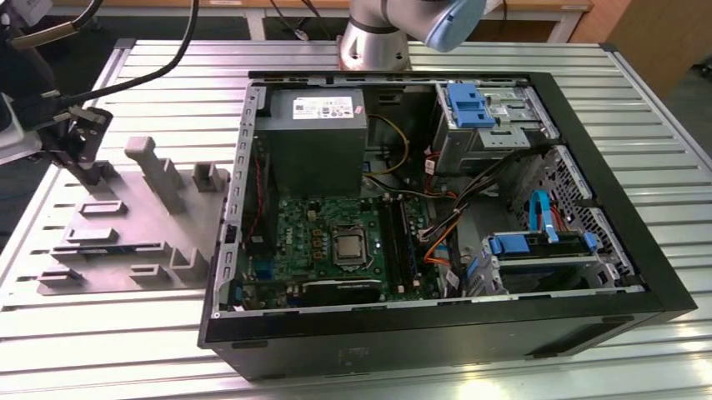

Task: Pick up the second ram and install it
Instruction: 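Reach for the second ram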

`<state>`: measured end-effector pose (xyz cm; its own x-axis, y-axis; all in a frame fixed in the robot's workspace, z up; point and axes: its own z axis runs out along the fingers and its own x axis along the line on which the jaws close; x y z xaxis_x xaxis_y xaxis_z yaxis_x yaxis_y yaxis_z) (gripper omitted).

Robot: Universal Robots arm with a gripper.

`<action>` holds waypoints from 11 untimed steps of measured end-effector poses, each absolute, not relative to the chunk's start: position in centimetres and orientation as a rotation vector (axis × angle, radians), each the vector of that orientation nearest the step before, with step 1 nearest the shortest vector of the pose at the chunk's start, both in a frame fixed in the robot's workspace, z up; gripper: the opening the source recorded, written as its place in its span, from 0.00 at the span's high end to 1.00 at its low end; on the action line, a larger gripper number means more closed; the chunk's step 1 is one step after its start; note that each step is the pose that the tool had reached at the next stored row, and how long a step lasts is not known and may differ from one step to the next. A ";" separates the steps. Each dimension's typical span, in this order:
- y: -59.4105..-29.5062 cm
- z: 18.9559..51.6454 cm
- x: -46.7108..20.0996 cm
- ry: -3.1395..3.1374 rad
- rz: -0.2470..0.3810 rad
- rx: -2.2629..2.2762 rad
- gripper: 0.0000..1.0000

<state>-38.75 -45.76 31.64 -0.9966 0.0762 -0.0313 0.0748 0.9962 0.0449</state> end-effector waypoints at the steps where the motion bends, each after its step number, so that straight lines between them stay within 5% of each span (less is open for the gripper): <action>1: -45.8 31.5 -39.0 3.106 0.068 0.118 0.89; 11: -45.8 30.2 -40.7 3.106 0.068 0.117 0.89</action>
